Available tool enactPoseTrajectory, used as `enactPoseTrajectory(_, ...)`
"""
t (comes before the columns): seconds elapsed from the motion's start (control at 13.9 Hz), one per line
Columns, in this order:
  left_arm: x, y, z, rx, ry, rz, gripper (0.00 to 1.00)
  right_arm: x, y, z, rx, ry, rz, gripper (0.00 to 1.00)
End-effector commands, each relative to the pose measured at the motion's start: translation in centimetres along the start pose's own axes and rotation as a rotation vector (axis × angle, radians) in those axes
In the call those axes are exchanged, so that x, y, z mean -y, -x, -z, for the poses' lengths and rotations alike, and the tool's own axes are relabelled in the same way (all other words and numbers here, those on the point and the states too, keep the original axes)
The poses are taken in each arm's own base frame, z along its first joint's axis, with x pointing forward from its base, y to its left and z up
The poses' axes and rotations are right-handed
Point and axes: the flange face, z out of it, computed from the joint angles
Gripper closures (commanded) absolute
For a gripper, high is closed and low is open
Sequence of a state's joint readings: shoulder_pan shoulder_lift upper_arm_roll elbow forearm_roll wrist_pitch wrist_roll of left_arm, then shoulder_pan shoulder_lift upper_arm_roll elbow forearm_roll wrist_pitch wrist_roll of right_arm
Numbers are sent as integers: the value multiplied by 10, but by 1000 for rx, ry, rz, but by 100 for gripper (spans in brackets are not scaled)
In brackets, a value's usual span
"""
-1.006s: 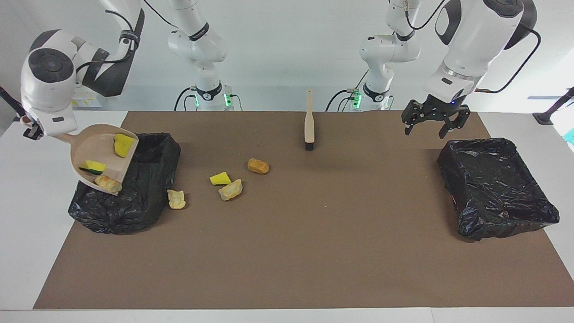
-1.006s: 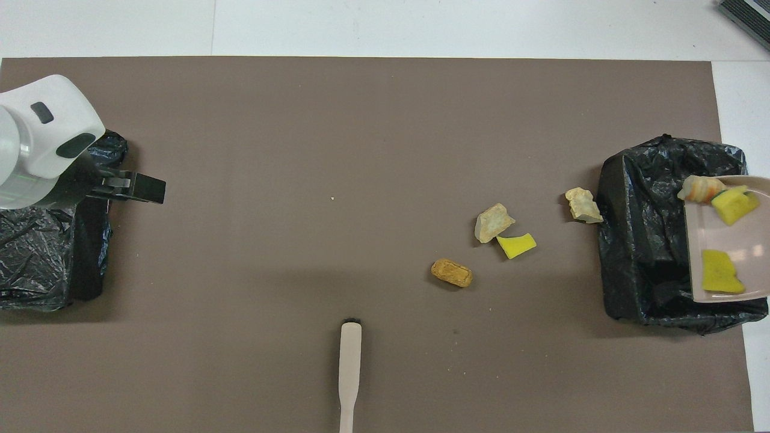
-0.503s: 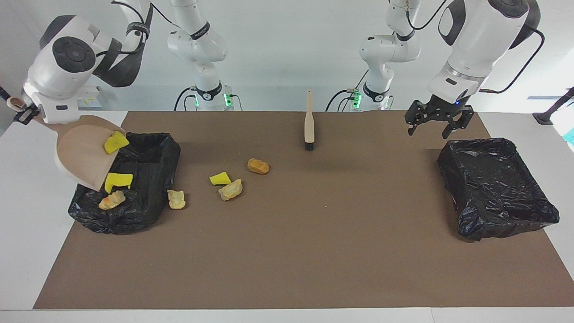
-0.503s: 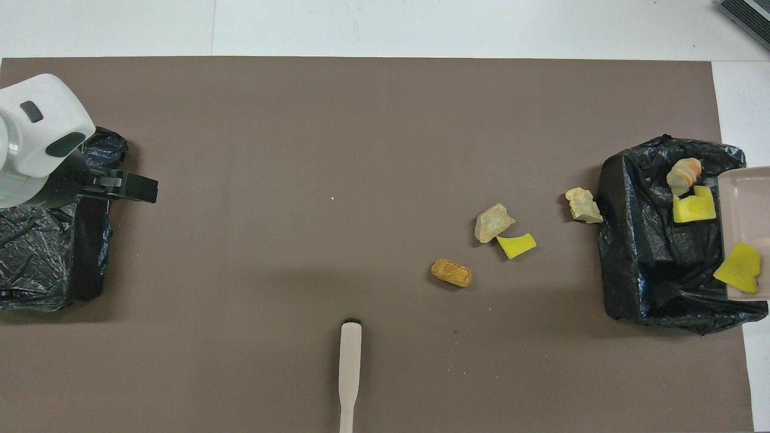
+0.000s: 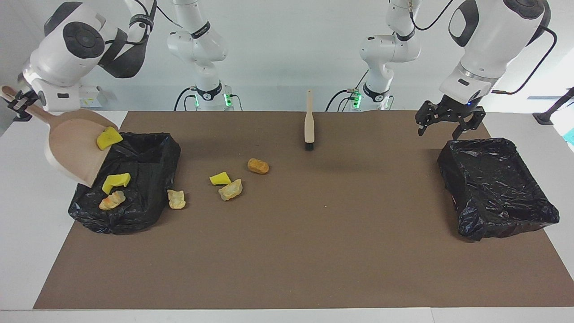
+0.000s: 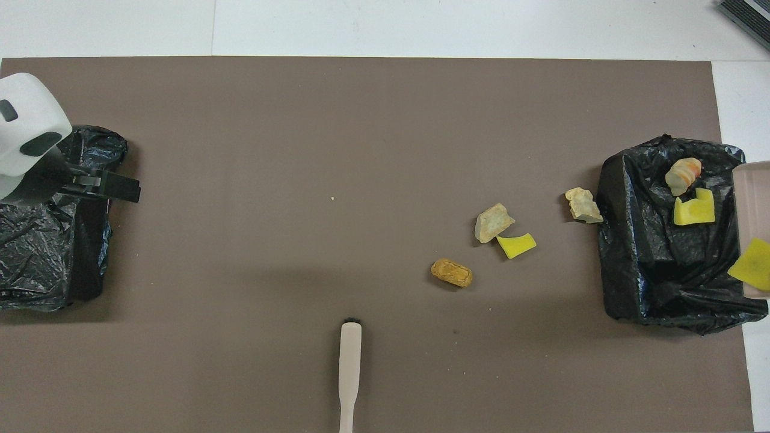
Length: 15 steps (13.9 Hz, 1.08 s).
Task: Sweep and dump trash in bin
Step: 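Tilt the dustpan over the black bag with the right gripper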
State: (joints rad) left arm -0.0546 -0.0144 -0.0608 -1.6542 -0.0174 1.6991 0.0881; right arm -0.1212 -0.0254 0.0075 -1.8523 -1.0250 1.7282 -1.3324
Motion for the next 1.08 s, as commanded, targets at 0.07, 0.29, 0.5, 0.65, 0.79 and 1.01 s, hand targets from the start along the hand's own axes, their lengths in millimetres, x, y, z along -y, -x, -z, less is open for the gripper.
enactPoseTrajectory(0.07, 9, 2, 4, -6, -18, -23, 0, 3, 21, 14, 90, 41, 1, 100)
enactPoseTrajectory(0.29, 8, 2, 5, -13, -18, -14, 0, 6, 46, 20, 60, 43, 10, 100)
enactPoseTrajectory(0.5, 8, 6, 17, -34, -21, -15, 0, 9, 36, 16, -142, 6, -50, 100)
enactPoseTrajectory(0.65, 6, 6, 21, -42, -21, -15, 0, 9, 28, 17, -242, -2, -54, 100)
enactPoseTrajectory(0.79, 5, 10, 24, -38, -21, -24, 0, 10, 14, 20, -382, -26, -77, 100)
enactPoseTrajectory(1.01, 6, 10, 26, -45, -22, -15, 0, 14, -12, 20, -586, -98, -154, 100)
